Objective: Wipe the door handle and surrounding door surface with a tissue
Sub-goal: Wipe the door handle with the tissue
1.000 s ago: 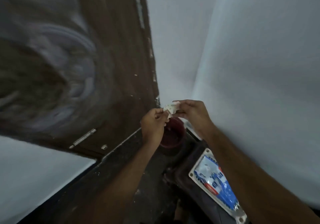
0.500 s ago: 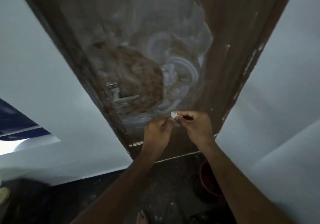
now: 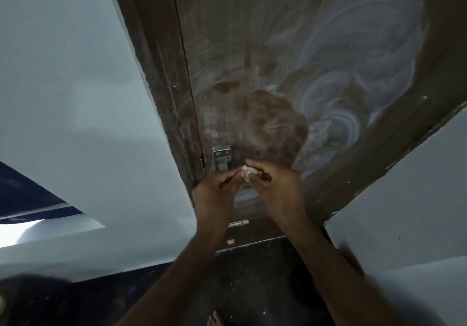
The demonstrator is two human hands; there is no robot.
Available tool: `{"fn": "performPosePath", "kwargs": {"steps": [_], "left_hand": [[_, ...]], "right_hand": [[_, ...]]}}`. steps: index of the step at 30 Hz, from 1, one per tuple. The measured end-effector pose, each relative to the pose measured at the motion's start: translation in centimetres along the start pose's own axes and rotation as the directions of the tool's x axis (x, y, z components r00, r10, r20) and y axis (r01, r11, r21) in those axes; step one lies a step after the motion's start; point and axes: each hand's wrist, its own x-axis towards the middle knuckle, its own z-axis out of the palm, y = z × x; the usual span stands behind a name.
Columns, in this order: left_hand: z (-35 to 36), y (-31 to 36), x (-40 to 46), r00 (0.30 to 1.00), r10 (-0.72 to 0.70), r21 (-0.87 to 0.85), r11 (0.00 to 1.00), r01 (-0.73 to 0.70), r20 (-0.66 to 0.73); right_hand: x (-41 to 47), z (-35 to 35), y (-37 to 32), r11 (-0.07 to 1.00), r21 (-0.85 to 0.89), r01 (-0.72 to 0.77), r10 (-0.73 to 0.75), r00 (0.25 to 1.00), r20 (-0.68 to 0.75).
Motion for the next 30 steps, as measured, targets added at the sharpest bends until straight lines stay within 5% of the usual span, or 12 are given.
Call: {"fn": "performPosePath", "kwargs": {"steps": [14, 30], "left_hand": [[-2.0, -4.7, 4.4, 0.986, -0.137, 0.084, 0.986, 0.145, -0.095], [-1.7, -4.1, 3.9, 0.943, -0.259, -0.010, 0.965, 0.263, -0.209]], "right_hand": [[3.6, 5.7, 1.1, 0.883, -0.376, 0.281, -0.201, 0.950, 0.238], [2.7, 5.6, 2.0, 0.841, -0.430, 0.328, -0.170, 0.915, 0.365]]}}
